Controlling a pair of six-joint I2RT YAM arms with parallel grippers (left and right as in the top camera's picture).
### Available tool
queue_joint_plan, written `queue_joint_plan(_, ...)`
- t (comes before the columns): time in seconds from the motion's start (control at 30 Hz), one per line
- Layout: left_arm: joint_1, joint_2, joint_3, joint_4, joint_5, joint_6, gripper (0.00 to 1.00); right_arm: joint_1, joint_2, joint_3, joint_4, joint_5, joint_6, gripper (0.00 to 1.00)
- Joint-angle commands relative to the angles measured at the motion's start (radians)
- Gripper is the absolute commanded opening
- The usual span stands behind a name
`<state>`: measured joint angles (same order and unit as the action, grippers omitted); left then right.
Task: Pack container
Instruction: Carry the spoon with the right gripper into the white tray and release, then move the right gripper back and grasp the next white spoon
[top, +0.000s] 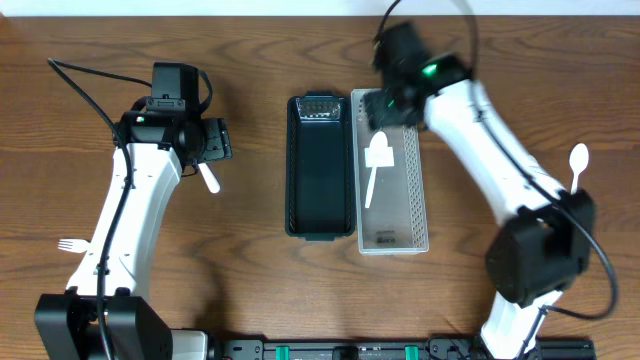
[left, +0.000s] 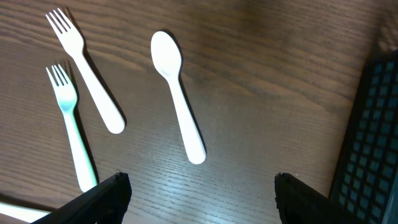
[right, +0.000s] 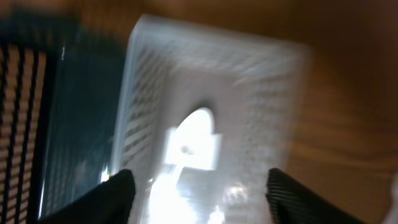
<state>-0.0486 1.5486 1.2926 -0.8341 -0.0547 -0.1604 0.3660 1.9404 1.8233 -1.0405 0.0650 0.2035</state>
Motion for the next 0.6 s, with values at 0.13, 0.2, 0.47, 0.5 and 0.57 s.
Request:
queue_joint_plan(0.13,-0.002,0.002,0.019,-0.003,-0.001,-0.005,0.77,-0.261,-0.142,0.138,-0.108,0.169,0.007,0.94)
queue_joint_plan(0.2,-0.002,0.002,0.019,-0.003,-0.001,-0.005,0.77,-0.346,-0.133,0.123,-0.151,0.156,0.009,0.95)
queue_joint_plan(0.47,-0.002,0.002,0.019,-0.003,-0.001,-0.005,0.77,-0.537,-0.056,-0.163,-0.056,0.031,-0.045,0.96)
queue_joint_plan(0.5,-0.002,0.002,0.019,-0.003,-0.001,-0.005,0.77,-0.540,-0.050,-0.201,-0.029,0.032,-0.045,0.96)
queue_joint_plan(0.57,-0.002,0.002,0.019,-0.003,-0.001,-0.005,0.77,-0.541,-0.036,-0.279,0.029,0.029,-0.045,0.96)
